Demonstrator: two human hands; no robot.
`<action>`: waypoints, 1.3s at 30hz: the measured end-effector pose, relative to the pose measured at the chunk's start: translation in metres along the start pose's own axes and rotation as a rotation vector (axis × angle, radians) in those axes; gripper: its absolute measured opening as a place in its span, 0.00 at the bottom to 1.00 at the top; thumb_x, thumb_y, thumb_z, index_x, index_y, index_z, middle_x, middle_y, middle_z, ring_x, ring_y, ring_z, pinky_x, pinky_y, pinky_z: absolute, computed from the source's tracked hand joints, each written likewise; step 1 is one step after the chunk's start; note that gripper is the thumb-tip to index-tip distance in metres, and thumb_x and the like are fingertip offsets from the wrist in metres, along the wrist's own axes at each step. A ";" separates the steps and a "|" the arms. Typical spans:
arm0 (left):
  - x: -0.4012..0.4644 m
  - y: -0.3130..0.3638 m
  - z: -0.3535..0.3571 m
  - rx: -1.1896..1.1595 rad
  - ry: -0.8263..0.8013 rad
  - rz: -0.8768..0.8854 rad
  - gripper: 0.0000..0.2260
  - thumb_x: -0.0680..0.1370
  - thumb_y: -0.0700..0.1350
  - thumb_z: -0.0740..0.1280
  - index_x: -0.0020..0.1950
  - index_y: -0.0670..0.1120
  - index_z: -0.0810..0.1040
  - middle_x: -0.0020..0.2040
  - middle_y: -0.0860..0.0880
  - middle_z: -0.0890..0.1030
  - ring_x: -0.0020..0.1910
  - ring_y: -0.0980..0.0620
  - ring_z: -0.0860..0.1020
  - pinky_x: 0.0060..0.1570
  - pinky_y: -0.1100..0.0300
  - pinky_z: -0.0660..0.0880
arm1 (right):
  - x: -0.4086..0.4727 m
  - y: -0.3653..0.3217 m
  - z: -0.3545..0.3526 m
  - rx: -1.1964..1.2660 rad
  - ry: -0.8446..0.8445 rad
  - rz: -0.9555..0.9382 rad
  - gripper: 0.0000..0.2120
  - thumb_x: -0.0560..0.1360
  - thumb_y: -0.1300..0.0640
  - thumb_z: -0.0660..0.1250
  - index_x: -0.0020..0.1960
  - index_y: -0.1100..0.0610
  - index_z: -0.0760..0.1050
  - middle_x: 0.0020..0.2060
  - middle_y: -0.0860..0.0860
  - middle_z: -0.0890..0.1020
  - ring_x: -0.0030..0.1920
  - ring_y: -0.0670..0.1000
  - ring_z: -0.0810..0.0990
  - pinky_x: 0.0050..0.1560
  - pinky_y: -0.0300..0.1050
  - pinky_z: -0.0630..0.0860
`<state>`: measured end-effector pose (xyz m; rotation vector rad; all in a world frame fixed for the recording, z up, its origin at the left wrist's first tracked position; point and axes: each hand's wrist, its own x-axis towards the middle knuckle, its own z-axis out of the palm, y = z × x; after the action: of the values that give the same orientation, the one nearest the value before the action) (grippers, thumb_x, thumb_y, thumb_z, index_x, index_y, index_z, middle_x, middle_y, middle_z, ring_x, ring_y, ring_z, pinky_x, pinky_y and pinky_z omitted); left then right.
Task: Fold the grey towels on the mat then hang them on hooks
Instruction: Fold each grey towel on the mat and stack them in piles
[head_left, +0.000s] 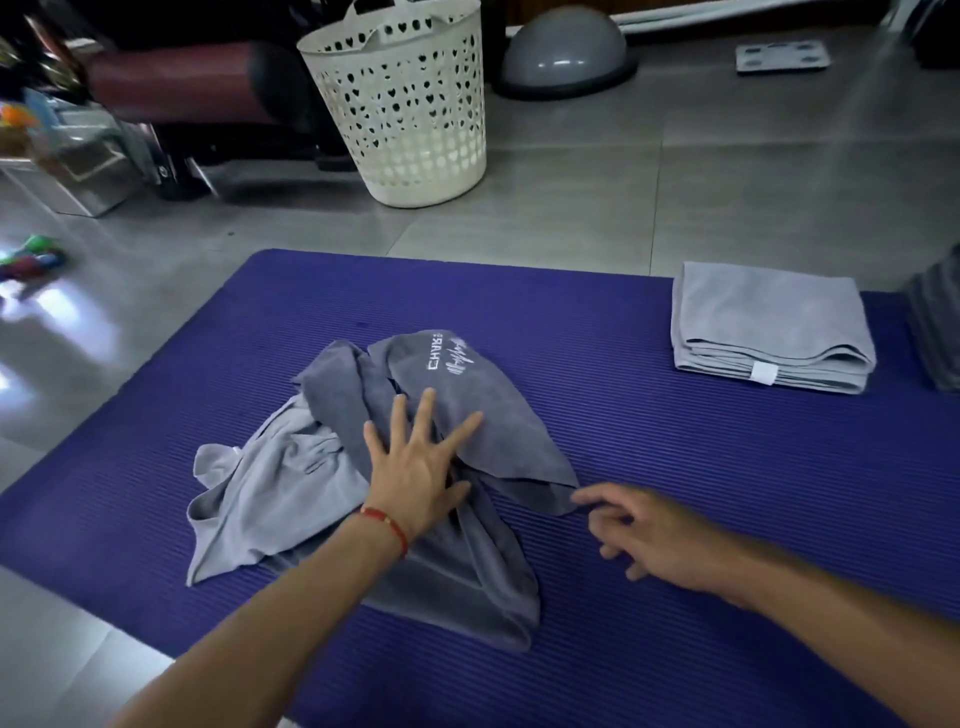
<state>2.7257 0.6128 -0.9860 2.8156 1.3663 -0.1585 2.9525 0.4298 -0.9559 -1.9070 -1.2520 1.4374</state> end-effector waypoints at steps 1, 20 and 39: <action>0.011 -0.001 0.004 0.024 -0.054 0.034 0.40 0.77 0.60 0.68 0.78 0.70 0.42 0.82 0.47 0.41 0.80 0.35 0.41 0.72 0.26 0.51 | 0.000 0.003 -0.001 -0.007 0.006 0.007 0.15 0.84 0.48 0.60 0.70 0.41 0.71 0.55 0.41 0.79 0.54 0.43 0.82 0.53 0.46 0.83; 0.039 0.148 -0.094 -0.617 0.272 0.547 0.15 0.79 0.58 0.59 0.55 0.47 0.74 0.42 0.49 0.82 0.42 0.43 0.79 0.40 0.51 0.73 | -0.033 0.037 -0.083 0.488 0.659 -0.147 0.20 0.77 0.68 0.69 0.63 0.48 0.73 0.54 0.57 0.84 0.49 0.50 0.83 0.47 0.45 0.80; 0.096 0.226 -0.143 -1.119 -0.315 0.257 0.04 0.78 0.41 0.70 0.46 0.42 0.83 0.36 0.47 0.84 0.36 0.55 0.80 0.34 0.63 0.75 | -0.250 0.114 -0.212 -0.514 0.706 0.592 0.13 0.80 0.42 0.66 0.38 0.45 0.74 0.45 0.52 0.81 0.44 0.54 0.76 0.41 0.46 0.67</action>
<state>2.9745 0.5550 -0.8614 1.8653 0.6591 0.1310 3.1794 0.1952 -0.8382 -2.9441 -0.7711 0.5195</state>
